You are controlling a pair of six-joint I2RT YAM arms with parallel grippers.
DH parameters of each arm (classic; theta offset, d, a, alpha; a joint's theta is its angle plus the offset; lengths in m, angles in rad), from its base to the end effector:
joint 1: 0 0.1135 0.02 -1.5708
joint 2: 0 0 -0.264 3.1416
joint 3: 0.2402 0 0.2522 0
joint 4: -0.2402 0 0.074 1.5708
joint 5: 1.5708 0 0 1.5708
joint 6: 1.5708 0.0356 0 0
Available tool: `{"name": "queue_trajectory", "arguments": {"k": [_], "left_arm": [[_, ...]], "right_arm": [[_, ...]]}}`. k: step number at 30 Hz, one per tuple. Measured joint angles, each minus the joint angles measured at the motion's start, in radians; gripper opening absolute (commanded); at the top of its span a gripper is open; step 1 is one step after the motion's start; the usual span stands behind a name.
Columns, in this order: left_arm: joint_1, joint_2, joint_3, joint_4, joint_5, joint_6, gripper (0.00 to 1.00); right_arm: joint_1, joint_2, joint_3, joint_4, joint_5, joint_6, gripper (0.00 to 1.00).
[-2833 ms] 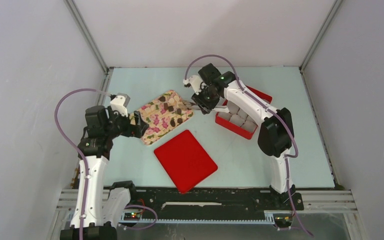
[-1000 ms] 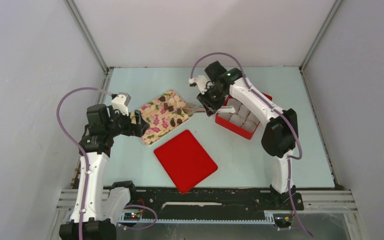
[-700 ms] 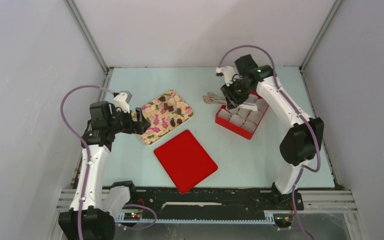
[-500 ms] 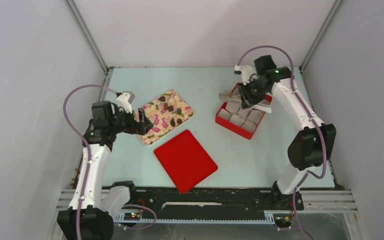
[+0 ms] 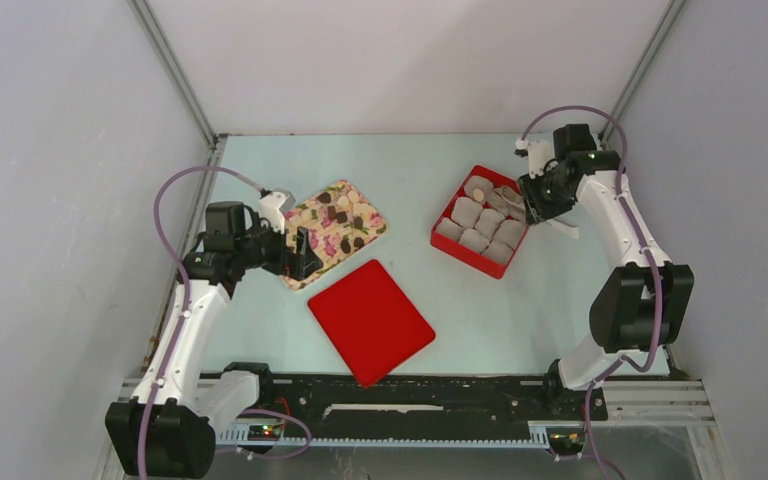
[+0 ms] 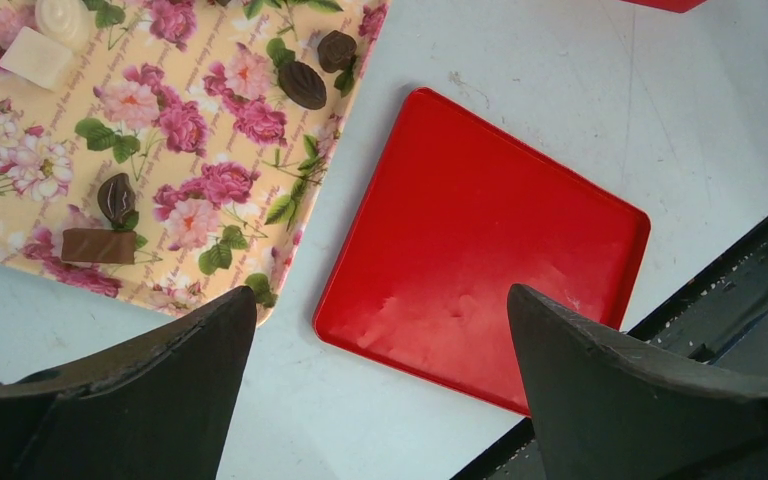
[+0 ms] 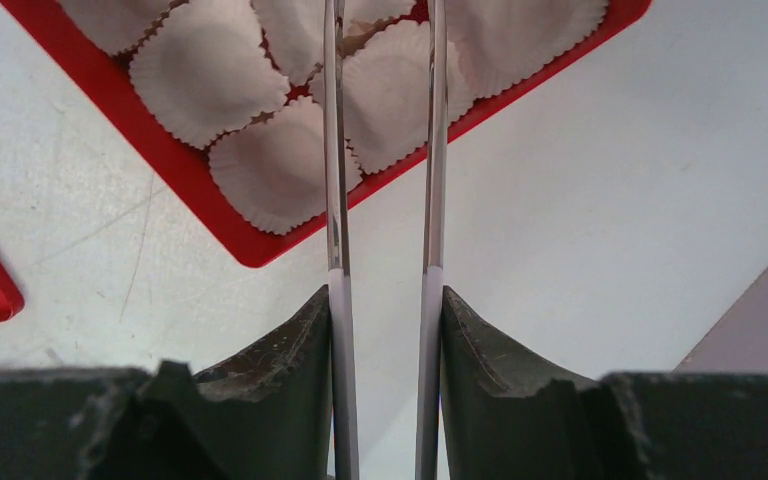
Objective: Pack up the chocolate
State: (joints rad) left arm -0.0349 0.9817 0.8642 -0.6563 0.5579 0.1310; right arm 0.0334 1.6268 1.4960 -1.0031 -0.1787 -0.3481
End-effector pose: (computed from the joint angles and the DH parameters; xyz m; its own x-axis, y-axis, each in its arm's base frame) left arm 0.1974 -0.0258 0.2910 -0.6391 0.1332 -0.7575 0.4958 0.8243 -0.2734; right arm 0.3312 0.0174 0.3058 -0.8144 -0.3631 -0.4527 -0.4104 0.9119 0.0071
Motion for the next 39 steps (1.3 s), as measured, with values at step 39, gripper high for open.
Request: {"name": "queue_trajectory", "arguments": {"k": [39], "left_arm": [[0.0,-0.034,0.0,-0.019,-0.006,0.02,1.0]], "right_arm": [[-0.024,0.18,0.033,0.115,0.026,0.034,0.45]]}}
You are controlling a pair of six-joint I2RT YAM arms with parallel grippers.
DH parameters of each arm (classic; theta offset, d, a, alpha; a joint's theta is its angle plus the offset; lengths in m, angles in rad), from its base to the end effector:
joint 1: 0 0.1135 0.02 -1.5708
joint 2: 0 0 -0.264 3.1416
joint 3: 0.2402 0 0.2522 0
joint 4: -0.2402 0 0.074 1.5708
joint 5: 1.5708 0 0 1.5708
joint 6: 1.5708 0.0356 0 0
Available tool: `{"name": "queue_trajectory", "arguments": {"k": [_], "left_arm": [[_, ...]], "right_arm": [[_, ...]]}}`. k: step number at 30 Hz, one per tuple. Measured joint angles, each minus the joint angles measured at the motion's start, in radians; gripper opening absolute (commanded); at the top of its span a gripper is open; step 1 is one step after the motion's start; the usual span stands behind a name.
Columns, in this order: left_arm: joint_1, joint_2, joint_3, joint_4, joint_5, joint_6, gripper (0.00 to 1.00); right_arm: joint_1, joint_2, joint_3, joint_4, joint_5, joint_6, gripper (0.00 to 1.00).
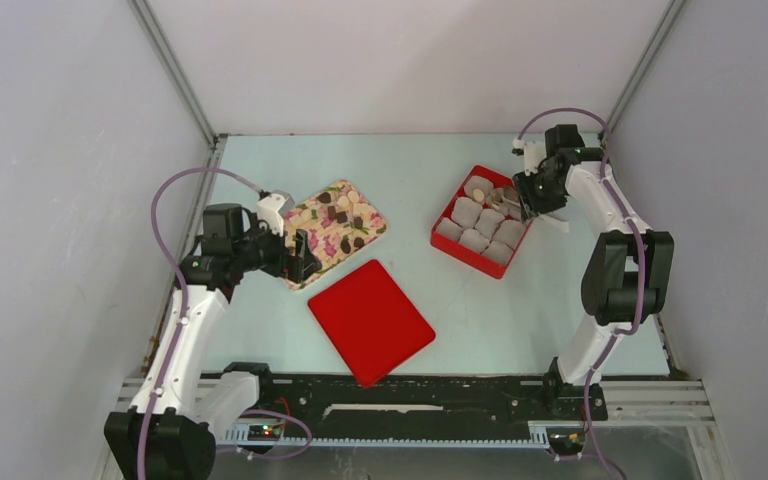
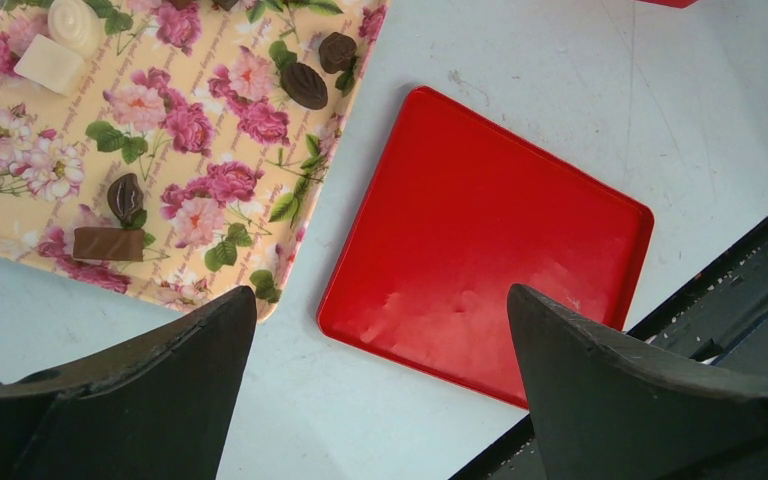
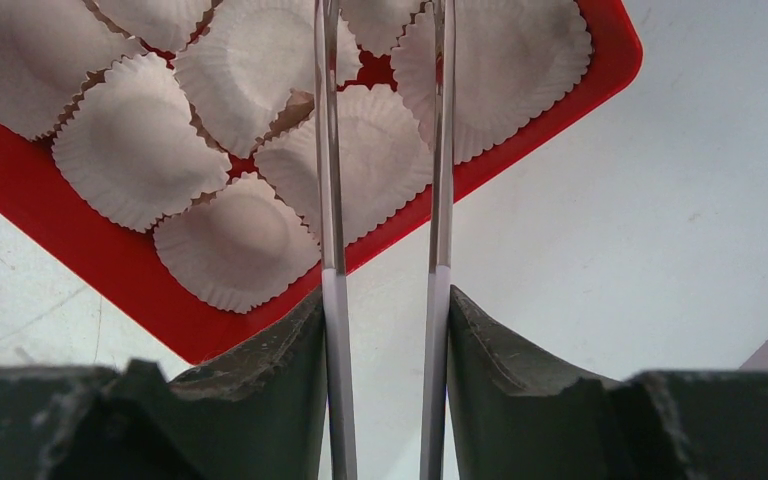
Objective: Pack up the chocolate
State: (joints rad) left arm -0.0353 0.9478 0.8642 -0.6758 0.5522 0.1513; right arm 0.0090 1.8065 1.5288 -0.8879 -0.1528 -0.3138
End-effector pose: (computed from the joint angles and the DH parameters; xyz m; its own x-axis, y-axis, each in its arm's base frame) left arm 0.1899 -0.0254 0.2954 -0.6184 0.1502 -0.7714 0.5093 0.8242 -0.2477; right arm 0.3767 0.0088 0.2604 -0.8528 -0.3128 -0.4181 -0.3492 0.9370 0.0114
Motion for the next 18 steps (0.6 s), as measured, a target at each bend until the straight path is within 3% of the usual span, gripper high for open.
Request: {"name": "queue_trajectory", "arguments": {"k": [18], "left_arm": [[0.0,-0.008,0.0,0.0,-0.012,0.008,1.0]], "right_arm": [[0.041,-0.074,0.0,0.012,-0.037,0.015,0.38]]}}
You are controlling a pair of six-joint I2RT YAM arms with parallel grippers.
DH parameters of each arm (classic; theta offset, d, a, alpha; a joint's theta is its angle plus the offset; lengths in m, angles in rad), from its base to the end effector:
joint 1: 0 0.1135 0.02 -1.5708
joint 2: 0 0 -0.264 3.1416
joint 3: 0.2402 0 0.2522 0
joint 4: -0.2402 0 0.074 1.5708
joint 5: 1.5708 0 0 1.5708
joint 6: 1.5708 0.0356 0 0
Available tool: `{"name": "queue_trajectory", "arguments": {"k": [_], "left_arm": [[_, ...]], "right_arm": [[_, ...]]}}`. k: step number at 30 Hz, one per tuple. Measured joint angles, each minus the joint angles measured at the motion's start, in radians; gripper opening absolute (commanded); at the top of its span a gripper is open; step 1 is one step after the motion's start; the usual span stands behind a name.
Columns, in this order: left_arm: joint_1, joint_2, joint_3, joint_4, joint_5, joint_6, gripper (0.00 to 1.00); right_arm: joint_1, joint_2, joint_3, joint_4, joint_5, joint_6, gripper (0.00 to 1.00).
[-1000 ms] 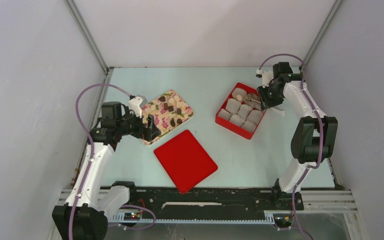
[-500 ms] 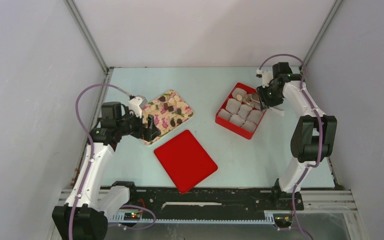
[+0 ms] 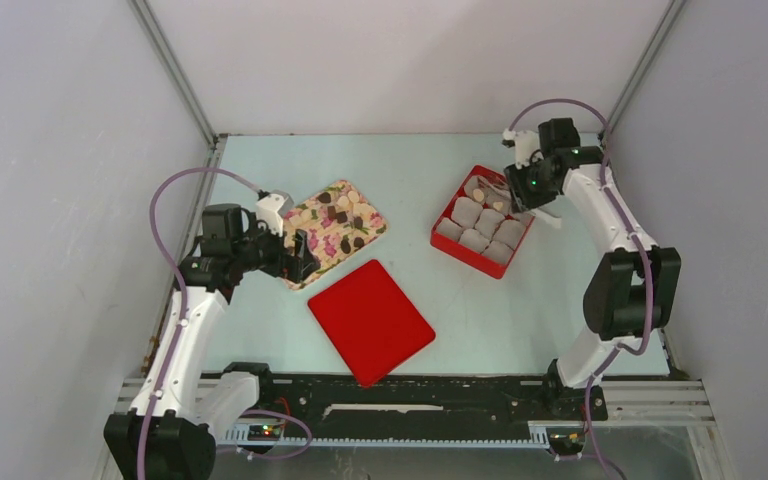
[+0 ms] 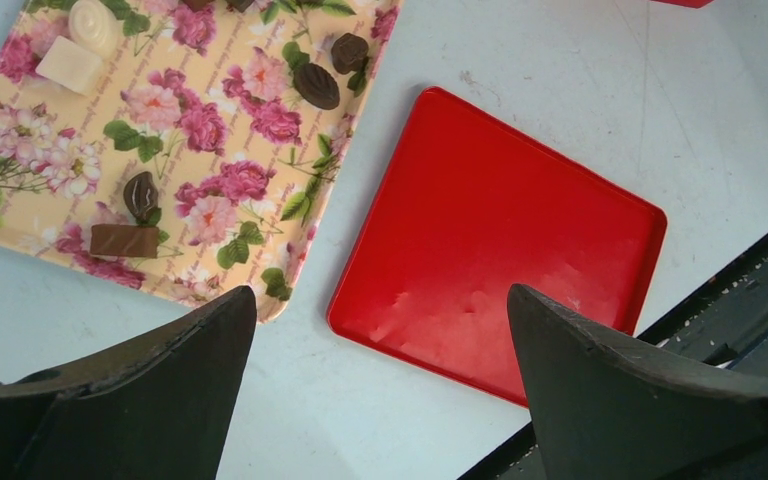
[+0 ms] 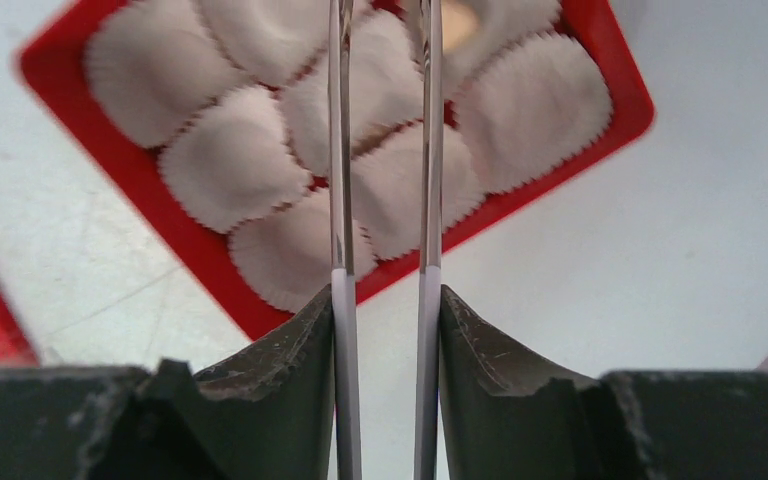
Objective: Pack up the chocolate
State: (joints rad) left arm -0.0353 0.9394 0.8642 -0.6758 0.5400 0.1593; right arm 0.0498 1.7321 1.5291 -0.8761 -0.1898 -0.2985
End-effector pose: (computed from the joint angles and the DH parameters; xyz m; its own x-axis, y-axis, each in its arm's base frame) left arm 0.1886 -0.0250 0.2967 -0.6089 0.1577 -0.7774 0.5089 0.8294 -0.2304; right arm 0.3651 0.0249 0.2874 -0.8010 -0.3291 -0.5002 -0.3907 0.9203 0.0201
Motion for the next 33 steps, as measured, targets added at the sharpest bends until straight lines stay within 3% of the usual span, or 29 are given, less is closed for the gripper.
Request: {"name": "queue_trajectory", "arguments": {"k": [8,15,25,33], "left_arm": [[0.011,-0.016,0.0,0.001,-0.061,0.0,1.0],[0.039,-0.061,-0.001,0.0,-0.085,0.0,1.0],[0.091,-0.138,-0.008,0.005,-0.088,-0.001,1.0],[0.097,-0.146,-0.019,0.008,-0.083,-0.001,1.0]], "right_arm": [[0.24,-0.014,0.089,-0.003,-0.055,-0.003,0.37],[0.426,0.166,0.315,-0.02,-0.087,0.004,0.38],[0.53,0.426,0.546,-0.082,-0.092,0.005,0.39],[0.558,0.485,0.574,-0.101,-0.064,0.01,0.41]]}}
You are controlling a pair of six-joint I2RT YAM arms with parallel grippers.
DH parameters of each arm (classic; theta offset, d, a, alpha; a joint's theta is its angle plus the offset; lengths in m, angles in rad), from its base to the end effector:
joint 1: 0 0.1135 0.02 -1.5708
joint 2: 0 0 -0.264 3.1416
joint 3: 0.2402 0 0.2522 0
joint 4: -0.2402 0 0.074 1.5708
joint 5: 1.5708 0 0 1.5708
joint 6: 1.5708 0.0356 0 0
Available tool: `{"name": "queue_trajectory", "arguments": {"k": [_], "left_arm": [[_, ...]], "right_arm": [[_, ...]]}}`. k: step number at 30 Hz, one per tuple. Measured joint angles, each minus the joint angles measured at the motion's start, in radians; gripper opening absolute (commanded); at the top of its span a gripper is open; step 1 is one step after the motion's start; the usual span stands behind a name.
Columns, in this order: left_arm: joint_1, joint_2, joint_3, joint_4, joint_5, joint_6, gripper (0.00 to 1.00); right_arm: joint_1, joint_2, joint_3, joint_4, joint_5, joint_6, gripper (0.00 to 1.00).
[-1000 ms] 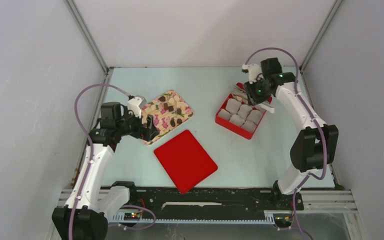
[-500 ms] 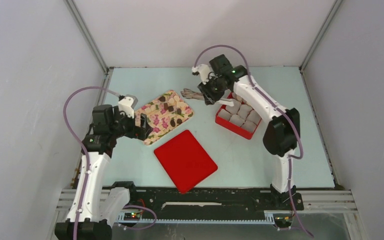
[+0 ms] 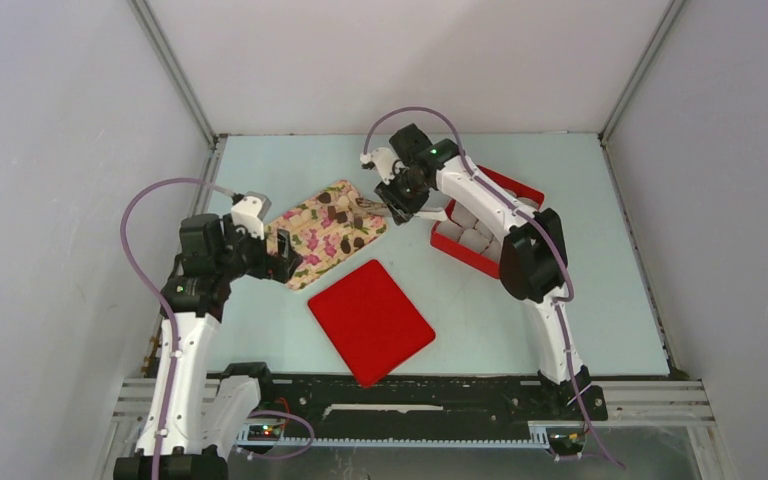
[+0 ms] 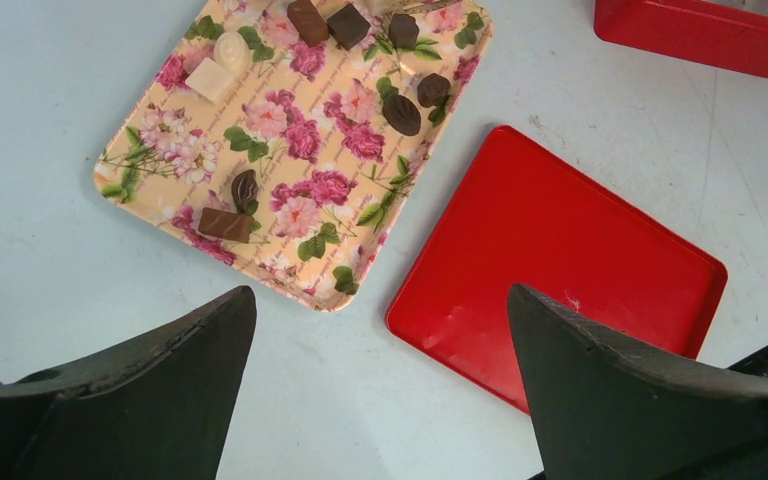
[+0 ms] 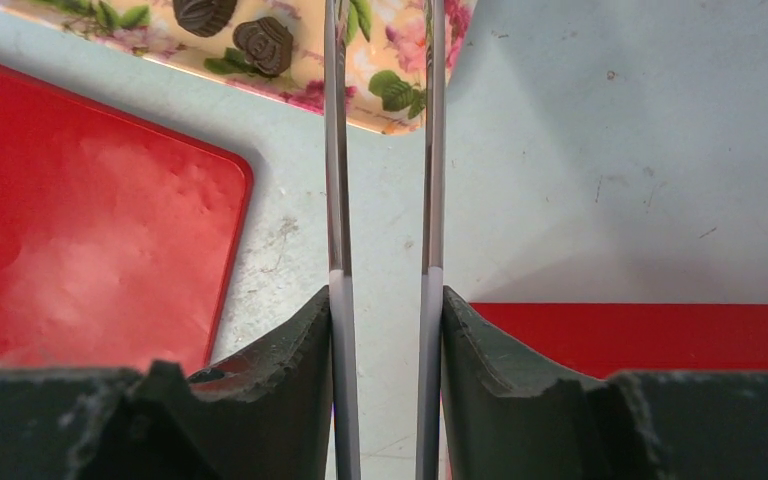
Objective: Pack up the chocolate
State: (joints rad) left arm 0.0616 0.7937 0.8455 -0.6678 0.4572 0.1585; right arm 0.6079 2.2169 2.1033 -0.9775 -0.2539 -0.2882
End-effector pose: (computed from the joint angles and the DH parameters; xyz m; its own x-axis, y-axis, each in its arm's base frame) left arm 0.1635 -0.0057 0.3131 -0.5214 0.1097 -0.8462 0.3916 0.9119 -0.1230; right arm 0.3882 0.2810 0.2599 -0.5140 -0.6928 -0.5058 -0.8282 0.5543 0.0825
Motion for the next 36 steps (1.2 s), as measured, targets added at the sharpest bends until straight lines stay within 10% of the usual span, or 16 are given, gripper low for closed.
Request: {"name": "queue_trajectory", "arguments": {"k": [36], "left_arm": [[0.007,0.0,-0.018,0.006,0.021,0.0,1.0]], "right_arm": [[0.078,0.04,-0.056,0.045,0.222,-0.075,0.4]]}}
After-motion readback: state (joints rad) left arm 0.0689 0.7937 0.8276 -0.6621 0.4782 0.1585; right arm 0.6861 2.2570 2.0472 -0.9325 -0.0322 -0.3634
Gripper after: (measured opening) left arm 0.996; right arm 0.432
